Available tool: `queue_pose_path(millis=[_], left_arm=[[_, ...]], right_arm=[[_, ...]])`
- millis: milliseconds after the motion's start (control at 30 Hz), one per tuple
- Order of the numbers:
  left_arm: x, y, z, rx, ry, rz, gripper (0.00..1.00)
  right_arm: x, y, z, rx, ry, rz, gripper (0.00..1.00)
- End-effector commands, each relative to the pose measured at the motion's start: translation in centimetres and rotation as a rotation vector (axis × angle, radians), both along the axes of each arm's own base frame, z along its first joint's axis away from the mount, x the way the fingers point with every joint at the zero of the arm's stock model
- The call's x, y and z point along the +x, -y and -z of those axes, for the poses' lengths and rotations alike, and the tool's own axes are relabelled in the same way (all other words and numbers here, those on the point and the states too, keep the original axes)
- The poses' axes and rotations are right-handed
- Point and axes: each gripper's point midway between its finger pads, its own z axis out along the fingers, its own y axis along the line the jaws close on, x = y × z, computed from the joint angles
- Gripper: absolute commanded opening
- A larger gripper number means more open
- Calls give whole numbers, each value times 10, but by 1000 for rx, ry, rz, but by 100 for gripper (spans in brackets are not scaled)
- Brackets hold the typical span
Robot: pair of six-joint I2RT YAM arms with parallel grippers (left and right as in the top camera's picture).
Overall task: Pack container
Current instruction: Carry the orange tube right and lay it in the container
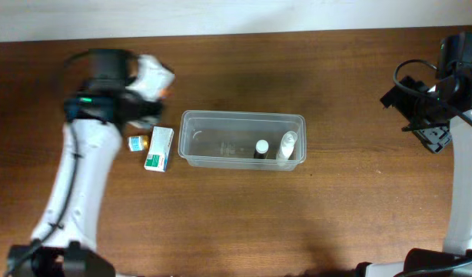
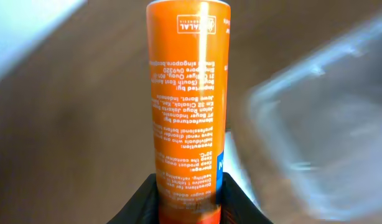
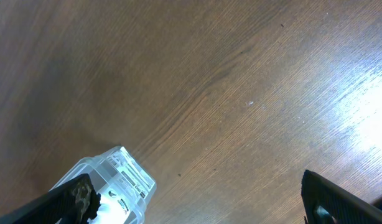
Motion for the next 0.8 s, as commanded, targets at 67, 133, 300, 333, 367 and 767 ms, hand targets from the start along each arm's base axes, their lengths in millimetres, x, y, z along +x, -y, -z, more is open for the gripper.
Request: queue_pose_path(millis=[67, 133, 300, 333, 367, 767], left_arm=[[-31, 128, -3, 182, 114, 663, 4], [-36, 153, 8, 208, 120, 764, 1], [-32, 190, 41, 232, 117, 878, 2], [-28, 197, 52, 235, 114, 893, 2], [-26, 201, 59, 243, 114, 910, 3], [-13, 238, 98, 134, 150, 1026, 20]], right_arm=[[0, 2, -9, -9, 26, 1, 99], [0, 2, -9, -10, 26, 1, 99], [0, 2, -9, -9, 26, 1, 99], [0, 2, -9, -9, 26, 1, 98], [0, 2, -9, -9, 26, 1, 99], [0, 2, -8, -9, 25, 1, 98]])
